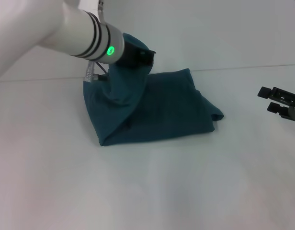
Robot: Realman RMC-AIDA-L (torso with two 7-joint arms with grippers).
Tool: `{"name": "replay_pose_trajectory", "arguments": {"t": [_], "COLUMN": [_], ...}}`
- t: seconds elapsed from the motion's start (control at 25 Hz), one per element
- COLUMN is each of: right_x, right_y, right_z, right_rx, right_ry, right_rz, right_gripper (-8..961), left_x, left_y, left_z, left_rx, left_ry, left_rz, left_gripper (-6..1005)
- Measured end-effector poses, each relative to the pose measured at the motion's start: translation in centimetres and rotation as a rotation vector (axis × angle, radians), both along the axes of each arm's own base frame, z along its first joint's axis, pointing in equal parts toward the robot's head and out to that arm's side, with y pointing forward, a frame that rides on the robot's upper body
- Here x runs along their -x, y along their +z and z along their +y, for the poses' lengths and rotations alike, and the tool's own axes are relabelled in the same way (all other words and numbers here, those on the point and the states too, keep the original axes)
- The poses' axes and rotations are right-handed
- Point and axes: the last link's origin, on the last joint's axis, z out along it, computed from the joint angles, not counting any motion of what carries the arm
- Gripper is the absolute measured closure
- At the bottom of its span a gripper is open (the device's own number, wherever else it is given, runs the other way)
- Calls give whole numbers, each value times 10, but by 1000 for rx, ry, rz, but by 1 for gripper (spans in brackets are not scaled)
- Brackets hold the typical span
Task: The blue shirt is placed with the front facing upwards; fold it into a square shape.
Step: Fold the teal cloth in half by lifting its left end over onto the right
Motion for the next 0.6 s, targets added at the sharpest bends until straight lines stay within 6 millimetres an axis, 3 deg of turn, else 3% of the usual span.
{"name": "replay_pose_trajectory", "arguments": {"t": [0.6], "right_x": [-2], "right_y": [-3], "right_z": [-1], "right_rx": [4], "right_ry": [-13], "right_rz": [7], "right_gripper": [26], "left_x": [3], "left_y": [-26], "left_z": [10], "left_rx": [-10], "left_ry": [-12], "left_rz": [23], "left_gripper": [900]}}
